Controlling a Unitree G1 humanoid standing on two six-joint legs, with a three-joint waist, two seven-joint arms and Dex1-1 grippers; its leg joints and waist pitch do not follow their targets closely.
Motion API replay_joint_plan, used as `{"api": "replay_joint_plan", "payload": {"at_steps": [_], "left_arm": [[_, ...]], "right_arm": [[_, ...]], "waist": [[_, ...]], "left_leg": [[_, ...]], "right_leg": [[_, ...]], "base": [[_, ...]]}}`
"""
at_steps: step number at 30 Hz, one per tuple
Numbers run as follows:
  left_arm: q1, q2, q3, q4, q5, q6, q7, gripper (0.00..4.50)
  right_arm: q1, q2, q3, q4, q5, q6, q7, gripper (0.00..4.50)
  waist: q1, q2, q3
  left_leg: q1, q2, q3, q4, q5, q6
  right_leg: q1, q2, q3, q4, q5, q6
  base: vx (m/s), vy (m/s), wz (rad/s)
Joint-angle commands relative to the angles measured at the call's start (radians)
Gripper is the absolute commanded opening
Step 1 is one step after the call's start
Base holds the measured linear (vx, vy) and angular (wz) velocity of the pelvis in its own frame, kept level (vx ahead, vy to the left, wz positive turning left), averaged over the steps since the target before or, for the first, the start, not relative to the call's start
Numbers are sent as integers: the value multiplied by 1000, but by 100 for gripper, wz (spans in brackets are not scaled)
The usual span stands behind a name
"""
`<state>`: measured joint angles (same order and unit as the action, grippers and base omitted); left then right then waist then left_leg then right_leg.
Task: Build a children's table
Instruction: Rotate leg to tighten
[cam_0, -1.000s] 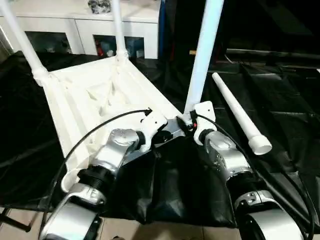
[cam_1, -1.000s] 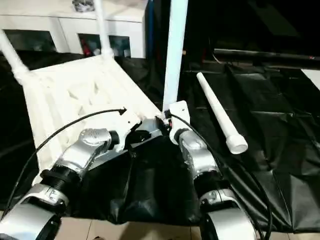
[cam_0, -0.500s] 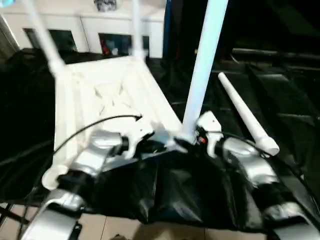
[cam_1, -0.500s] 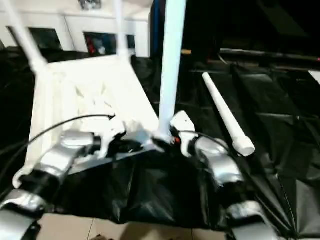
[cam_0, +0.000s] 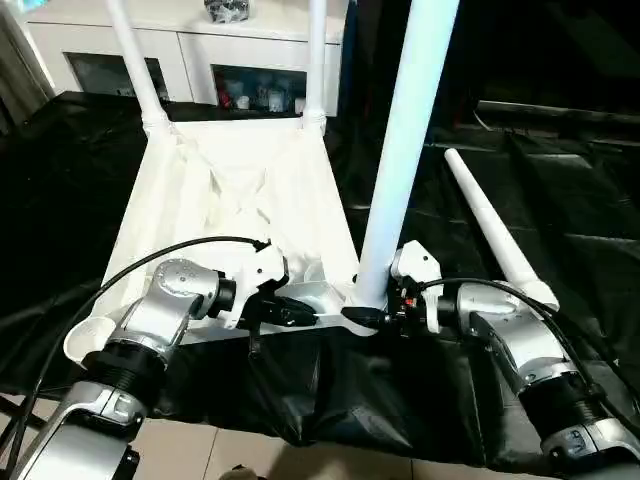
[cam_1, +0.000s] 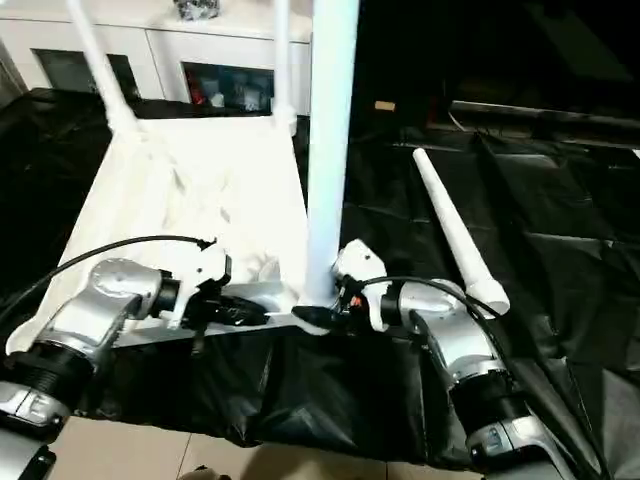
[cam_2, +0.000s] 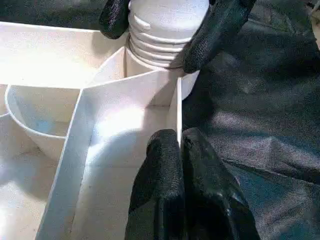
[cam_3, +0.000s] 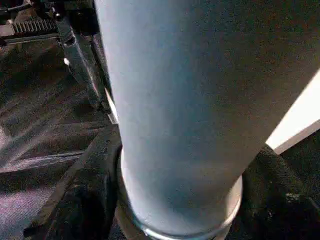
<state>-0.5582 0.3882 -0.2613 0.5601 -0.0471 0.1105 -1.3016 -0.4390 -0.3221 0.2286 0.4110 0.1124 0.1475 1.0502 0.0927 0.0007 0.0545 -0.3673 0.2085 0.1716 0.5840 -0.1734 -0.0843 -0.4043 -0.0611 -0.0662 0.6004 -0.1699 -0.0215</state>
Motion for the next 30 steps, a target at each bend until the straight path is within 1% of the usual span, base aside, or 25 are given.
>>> {"api": "replay_joint_plan", "payload": {"at_steps": [1, 4, 5, 6, 7, 8, 9, 10, 11, 12, 13, 14, 15, 16, 17, 18, 19, 20, 22, 24, 25, 26, 27, 29, 30], "left_arm": [[-18, -30, 7, -44, -19, -7, 51, 0], [-32, -64, 31, -18, 7, 11, 169, 0], [-36, -72, 37, -12, 13, 14, 194, 0], [-42, -89, 48, -5, 20, 25, 244, 0], [-47, -103, 57, 0, 26, 37, 286, 0], [-51, -113, 62, 3, 31, 47, 315, 0], [-53, -124, 64, 2, 40, 65, 350, 0], [-56, -139, 72, 2, 49, 85, 399, 0], [-59, -154, 80, 0, 56, 105, 446, 0], [-61, -164, 85, 0, 60, 117, 475, 0], [-64, -181, 96, -4, 65, 135, 526, 0], [-68, -195, 104, -6, 71, 151, 574, 0], [-68, -216, 108, -16, 76, 163, 613, 0], [-67, -224, 108, -21, 76, 167, 622, 0], [-64, -235, 103, -30, 78, 164, 619, 0], [-63, -238, 101, -33, 78, 162, 618, 0], [-60, -242, 91, -36, 82, 154, 609, 0], [-60, -242, 91, -36, 82, 154, 609, 0], [-60, -242, 83, -36, 84, 144, 606, 0], [-57, -238, 77, -39, 81, 137, 596, 0], [-54, -234, 71, -41, 78, 127, 582, 0], [-49, -227, 65, -46, 69, 116, 552, 0], [-30, -203, 45, -68, 52, 87, 471, 0], [-24, -196, 40, -76, 46, 85, 447, 0], [-10, -173, 28, -91, 33, 59, 383, 0]], "right_arm": [[12, 32, 47, -30, 4, 1, 17, 273], [4, 71, 34, 12, -22, 5, -74, 272], [1, 78, 32, 22, -29, 8, -94, 272], [-18, 109, 13, 67, -52, 5, -188, 272], [-36, 138, -6, 111, -71, 3, -276, 272], [-51, 160, -22, 144, -81, 5, -341, 272], [-68, 183, -44, 179, -76, 10, -397, 271], [-90, 214, -73, 220, -68, 15, -470, 271], [-110, 242, -101, 256, -56, 23, -534, 271], [-124, 259, -119, 279, -48, 29, -574, 271], [-142, 285, -142, 304, -36, 28, -620, 271], [-157, 305, -156, 324, -33, 22, -660, 270], [-172, 328, -154, 345, -45, 1, -689, 270], [-176, 335, -150, 351, -51, -7, -695, 270], [-181, 346, -141, 361, -62, -26, -690, 270], [-183, 349, -138, 364, -65, -31, -689, 270], [-189, 357, -134, 377, -72, -49, -679, 305], [-189, 357, -134, 377, -72, -49, -679, 326], [-196, 361, -139, 393, -75, -57, -677, 340], [-201, 357, -142, 403, -79, -66, -667, 358], [-200, 351, -140, 403, -85, -73, -661, 358], [-197, 340, -134, 395, -87, -81, -638, 358], [-182, 303, -118, 365, -79, -101, -557, 358], [-178, 291, -113, 356, -76, -110, -531, 358], [-162, 258, -98, 322, -69, -113, -457, 358]], "waist": [[-5, -1, -68], [-7, 0, -67], [-9, -3, -65], [-10, -3, -64], [-14, -1, -63], [-22, -4, -60], [-27, -6, -62], [-32, -4, -62], [-42, -2, -61], [-48, -2, -63], [-48, -1, -63], [-54, -6, -64], [-52, -2, -66], [-53, -2, -66], [-54, -5, -69], [-53, -4, -71], [-51, -7, -72], [-51, -6, -72], [-51, -4, -73], [-52, -2, -71], [-53, -3, -69], [-53, -1, -69], [-55, -1, -68], [-54, -1, -69], [-55, 7, -68]], "left_leg": [[14, 24, 1, -65, -210, 33], [15, 23, 0, -66, -215, 24], [14, 22, 0, -66, -224, 20], [14, 20, 0, -66, -229, 19], [15, 21, -1, -67, -230, 8], [13, 18, -4, -70, -246, -4], [11, 15, -7, -70, -252, -10], [13, 17, -6, -70, -255, -12], [14, 17, -8, -70, -267, -14], [13, 15, -8, -69, -264, -13], [14, 15, -7, -68, -261, -10], [11, 15, -6, -67, -249, -4], [13, 15, -5, -65, -235, 2], [12, 17, -4, -65, -230, 7], [6, 15, -4, -64, -208, 12], [6, 16, -4, -63, -199, 16], [4, 15, -1, -60, -175, 31], [3, 15, -2, -61, -166, 35], [4, 15, -1, -59, -154, 44], [5, 16, -1, -60, -162, 46], [7, 15, 0, -61, -185, 43], [7, 15, 0, -61, -190, 42], [5, 15, -1, -62, -204, 41], [5, 17, -1, -61, -209, 44], [7, 17, -2, -62, -210, 43]], "right_leg": [[53, -73, 46, -67, -226, -202], [50, -73, 46, -69, -247, -196], [49, -74, 46, -73, -273, -190], [50, -74, 45, -76, -294, -183], [47, -74, 46, -77, -321, -175], [47, -75, 43, -80, -365, -166], [53, -75, 40, -83, -399, -145], [48, -77, 42, -83, -401, -146], [46, -75, 41, -86, -412, -147], [47, -74, 41, -85, -403, -147], [46, -74, 42, -87, -394, -148], [47, -72, 43, -84, -366, -157], [46, -72, 43, -82, -335, -165], [47, -72, 44, -80, -316, -171], [53, -70, 43, -74, -276, -179], [53, -71, 43, -71, -256, -184], [55, -71, 44, -68, -207, -193], [57, -71, 44, -65, -191, -198], [56, -70, 44, -62, -158, -211], [56, -70, 44, -62, -159, -218], [56, -71, 44, -67, -191, -215], [56, -71, 44, -67, -201, -212], [58, -71, 43, -70, -220, -205], [57, -73, 45, -69, -223, -203], [54, -72, 45, -70, -222, -206]], "base": [[0, 0, 0], [0, 0, 0], [0, 0, 0], [0, 0, 0], [0, 0, 0], [0, 0, 0], [0, 0, 0], [0, 0, 0], [0, 0, 0], [0, 0, 0], [0, 0, 0], [0, 0, 0], [0, 0, 0], [0, 0, 0], [0, 0, 0], [0, 0, 0], [0, 0, 0], [0, 0, 0], [0, 0, 0], [0, 0, 0], [0, 0, 0], [0, 0, 0], [0, 0, 0], [0, 0, 0], [0, 0, 0]]}}
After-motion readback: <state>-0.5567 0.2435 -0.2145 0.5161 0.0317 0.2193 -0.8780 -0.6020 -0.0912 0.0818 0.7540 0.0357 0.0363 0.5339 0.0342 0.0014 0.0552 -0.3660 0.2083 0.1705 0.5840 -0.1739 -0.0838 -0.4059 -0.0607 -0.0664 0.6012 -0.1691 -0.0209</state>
